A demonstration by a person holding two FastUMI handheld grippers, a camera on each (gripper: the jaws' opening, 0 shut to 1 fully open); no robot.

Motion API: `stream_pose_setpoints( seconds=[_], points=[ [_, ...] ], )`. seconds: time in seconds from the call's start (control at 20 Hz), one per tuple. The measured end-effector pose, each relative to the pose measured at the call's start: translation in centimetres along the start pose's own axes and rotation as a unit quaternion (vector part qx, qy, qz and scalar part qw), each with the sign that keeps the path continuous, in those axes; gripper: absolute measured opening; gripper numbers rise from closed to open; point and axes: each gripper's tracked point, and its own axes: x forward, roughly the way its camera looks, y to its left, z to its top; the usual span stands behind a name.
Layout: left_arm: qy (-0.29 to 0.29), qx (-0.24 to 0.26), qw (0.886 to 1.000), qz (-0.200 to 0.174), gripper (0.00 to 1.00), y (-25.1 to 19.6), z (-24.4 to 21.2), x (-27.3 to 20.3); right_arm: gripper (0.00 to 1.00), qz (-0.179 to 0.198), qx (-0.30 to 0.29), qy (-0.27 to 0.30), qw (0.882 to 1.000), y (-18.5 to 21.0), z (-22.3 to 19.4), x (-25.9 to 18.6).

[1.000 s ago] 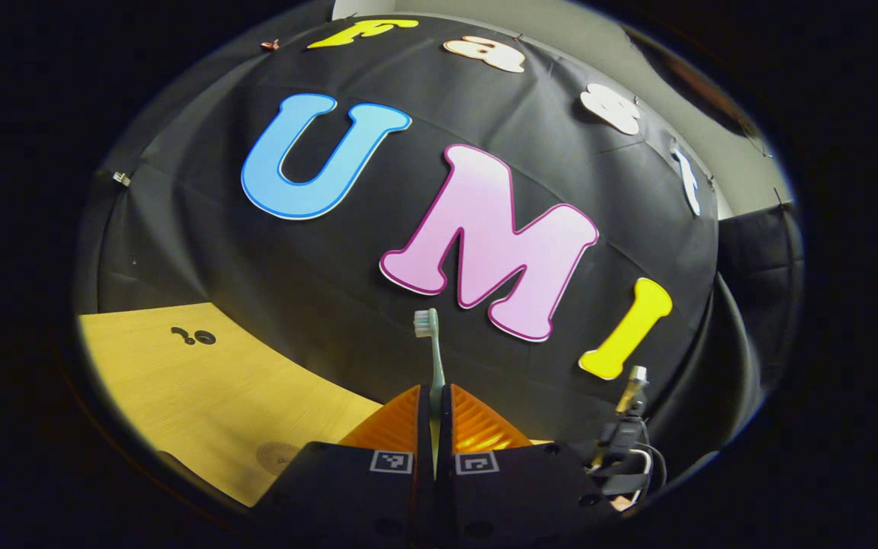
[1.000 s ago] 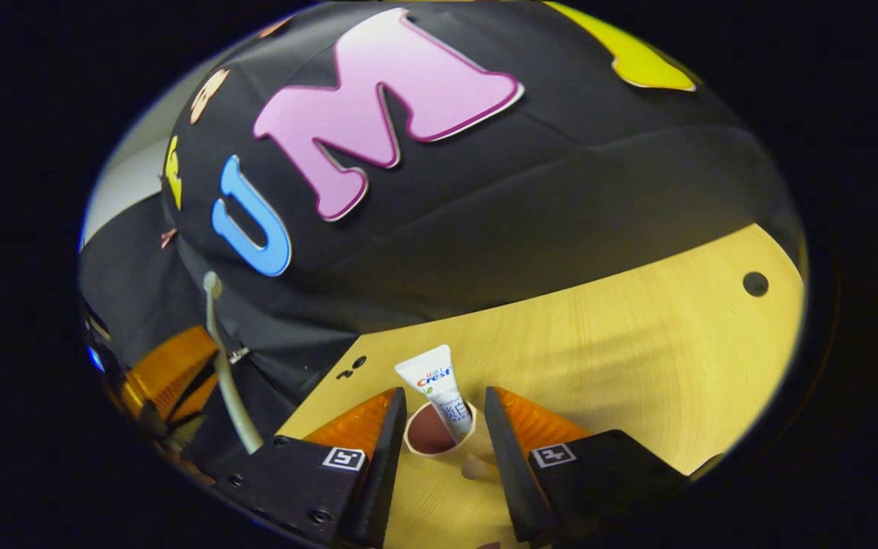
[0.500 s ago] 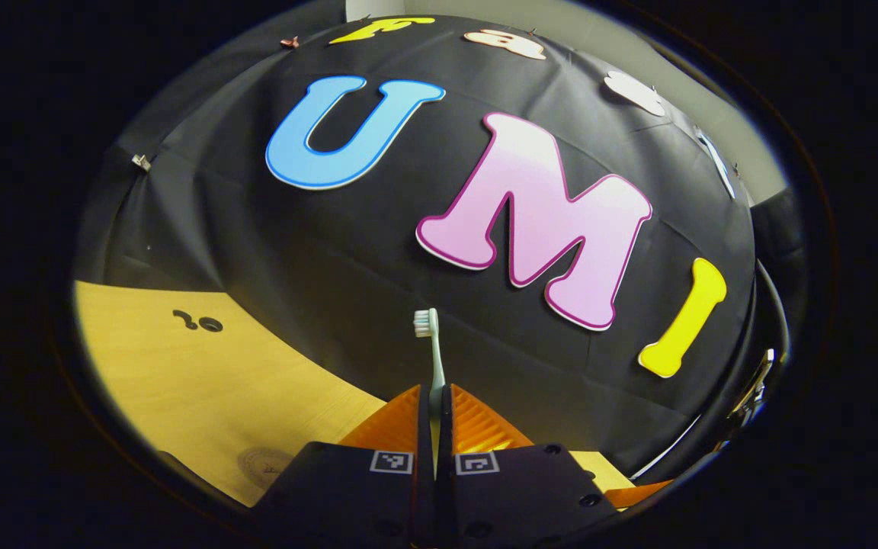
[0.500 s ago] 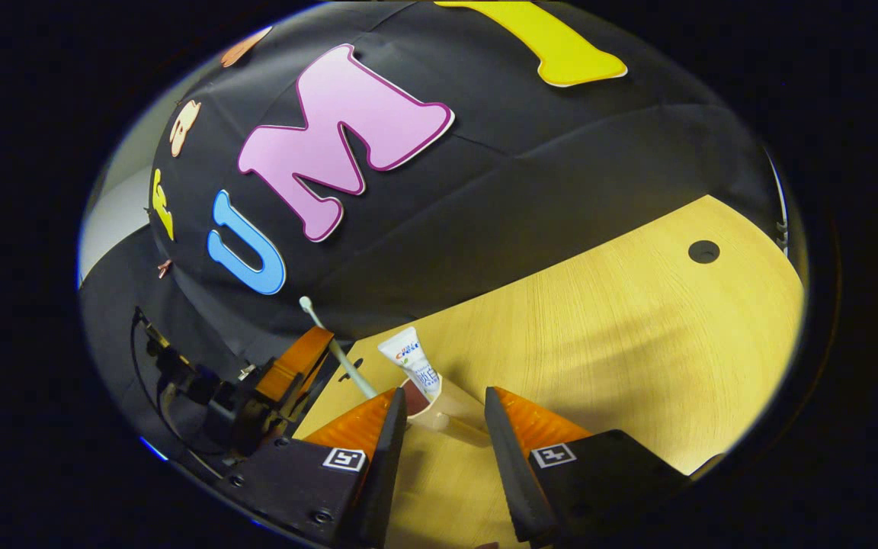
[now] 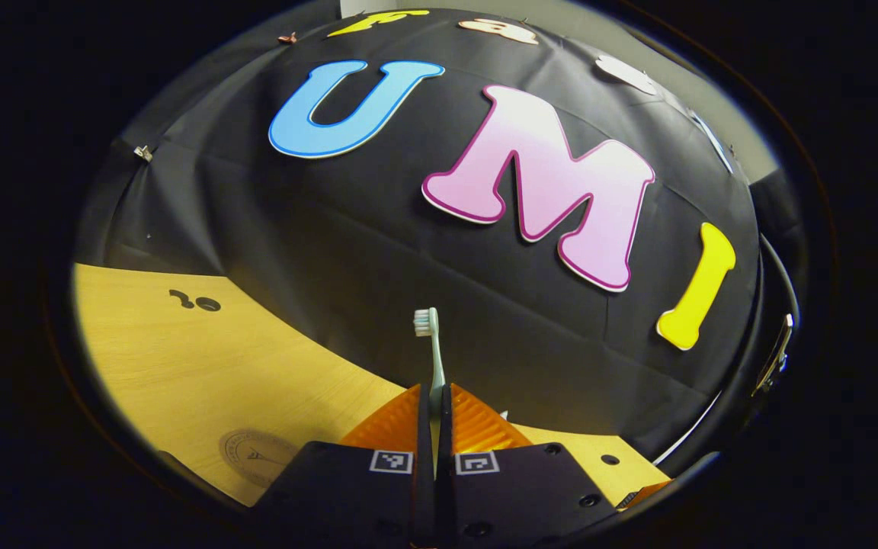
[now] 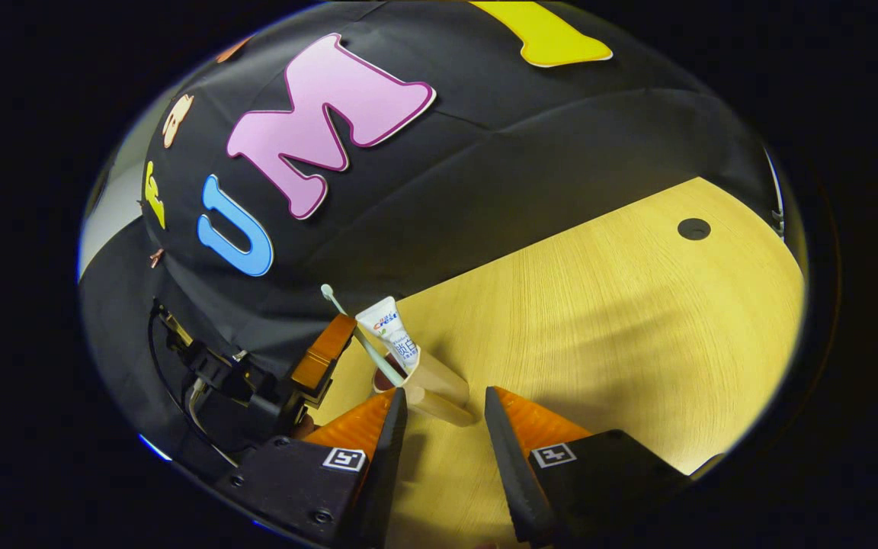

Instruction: Put the toothbrush and toothpaste on the desktop into the cup, then pick up the cup and place it on the coaster on the desktop.

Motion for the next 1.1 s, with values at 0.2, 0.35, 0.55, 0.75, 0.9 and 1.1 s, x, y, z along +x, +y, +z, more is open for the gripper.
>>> stream_pose_setpoints(
  seconds=[0.2, 0.35, 0.55, 0.75, 0.9, 1.1],
  points=[
    [0.003, 0.006, 1.000, 0.002, 0.06, -0.1, -1.2, -1.2, 0.64, 0.002, -0.009, 0.002, 1.000, 0.3, -0.2, 0.5],
    [0.000, 0.019, 1.000, 0.006, 0.06, -0.1, -1.5, -1.7, 0.64, 0.004, -0.013, 0.008, 1.000, 0.6, -0.6, 1.1],
    [0.003, 0.049, 0.999, 0.000, 0.06, -0.2, -1.9, -2.1, 0.64, 0.000, -0.017, 0.021, 1.000, 0.5, -1.3, 1.9],
    [0.003, 0.058, 0.998, -0.007, 0.11, -0.2, -2.2, -2.2, 0.64, 0.001, -0.013, 0.030, 0.999, 0.4, -1.8, 2.2],
    [0.011, 0.058, 0.998, -0.003, 0.13, 0.3, -2.8, -2.3, 0.63, 0.001, -0.023, 0.028, 0.999, 0.2, -1.8, 2.3],
    [0.019, 0.061, 0.998, -0.005, 0.28, 0.3, -2.8, -3.3, 0.64, 0.000, -0.035, 0.033, 0.999, 0.3, -1.5, 2.2]
  ],
)
